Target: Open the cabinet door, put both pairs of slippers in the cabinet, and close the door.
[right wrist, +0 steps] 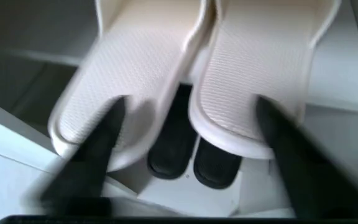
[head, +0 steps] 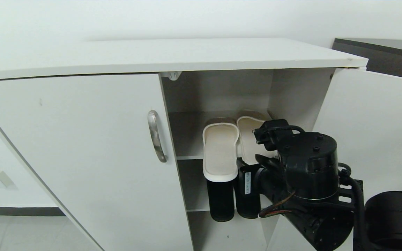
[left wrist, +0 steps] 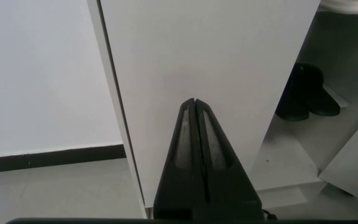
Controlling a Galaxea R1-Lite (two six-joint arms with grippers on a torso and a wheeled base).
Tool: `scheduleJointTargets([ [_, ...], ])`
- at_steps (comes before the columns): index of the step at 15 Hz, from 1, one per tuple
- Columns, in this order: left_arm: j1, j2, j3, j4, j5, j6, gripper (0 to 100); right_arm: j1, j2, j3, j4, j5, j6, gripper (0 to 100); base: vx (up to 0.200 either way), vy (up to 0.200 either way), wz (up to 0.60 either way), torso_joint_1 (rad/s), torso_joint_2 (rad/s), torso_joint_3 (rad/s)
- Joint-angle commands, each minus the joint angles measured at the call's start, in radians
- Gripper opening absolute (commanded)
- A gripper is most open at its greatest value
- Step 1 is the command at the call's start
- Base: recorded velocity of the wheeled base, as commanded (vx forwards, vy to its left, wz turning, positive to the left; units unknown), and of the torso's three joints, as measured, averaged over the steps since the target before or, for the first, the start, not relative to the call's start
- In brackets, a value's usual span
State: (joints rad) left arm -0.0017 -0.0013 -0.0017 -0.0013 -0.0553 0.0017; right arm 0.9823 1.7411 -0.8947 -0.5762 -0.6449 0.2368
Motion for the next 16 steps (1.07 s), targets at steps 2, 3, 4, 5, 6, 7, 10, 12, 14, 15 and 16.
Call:
scheduleJointTargets([
  [2, 0.0, 0.001, 0.0, 0.0, 0.0, 0.0, 0, 0.002, -0.002, 0.005, -0.002, -0.001, -0.001, 0, 0.0, 0.0, 0.0, 0.0, 0.0, 0.0],
  [3, 0.0, 0.001, 0.0, 0.0, 0.0, 0.0, 0, 0.012, -0.011, 0.005, -0.002, -0.002, -0.004, 0, 0.0, 0.0, 0.0, 0.0, 0.0, 0.0],
  [4, 0.0, 0.001, 0.0, 0.0, 0.0, 0.0, 0, 0.018, -0.014, 0.007, -0.001, -0.002, -0.007, 0, 0.0, 0.0, 0.0, 0.0, 0.0, 0.0],
  [5, 0.0, 0.001, 0.0, 0.0, -0.001, 0.0, 0, 0.019, -0.012, 0.011, -0.002, -0.004, -0.008, 0, 0.0, 0.0, 0.0, 0.0, 0.0, 0.0],
  [6, 0.0, 0.001, 0.0, 0.0, -0.001, 0.0, 0, 0.019, -0.011, 0.013, -0.001, -0.002, -0.008, 0, 0.0, 0.0, 0.0, 0.0, 0.0, 0.0],
  [7, 0.0, 0.001, 0.0, 0.0, -0.001, 0.0, 0, 0.019, -0.006, 0.013, -0.002, -0.004, -0.01, 0, 0.0, 0.0, 0.0, 0.0, 0.0, 0.0],
  [10, 0.0, 0.001, 0.0, 0.0, -0.001, 0.0, 0, 0.018, -0.006, 0.014, -0.001, -0.002, -0.01, 0, 0.0, 0.0, 0.0, 0.0, 0.0, 0.0],
  [12, 0.0, 0.001, 0.0, 0.0, -0.001, 0.001, 0, 0.018, -0.005, 0.014, -0.001, -0.002, -0.01, 0, -0.1, 0.0, 0.0, -0.001, 0.0, 0.001],
  [14, 0.0, 0.001, 0.0, 0.0, -0.001, 0.0, 0, 0.018, -0.003, 0.014, -0.001, -0.002, -0.01, 0, -0.2, 0.0, 0.0, 0.002, 0.0, 0.0],
  [15, 0.0, 0.001, 0.0, 0.0, -0.001, 0.0, 0, 0.018, -0.005, 0.013, -0.001, -0.002, -0.01, 0, -0.2, 0.0, 0.0, 0.002, -0.01, -0.002],
  [16, 0.0, 0.001, 0.0, 0.0, -0.001, 0.0, 0, 0.018, -0.006, 0.013, -0.001, -0.004, -0.01, 0, -0.2, 0.0, 0.0, -0.007, 0.0, 0.002],
])
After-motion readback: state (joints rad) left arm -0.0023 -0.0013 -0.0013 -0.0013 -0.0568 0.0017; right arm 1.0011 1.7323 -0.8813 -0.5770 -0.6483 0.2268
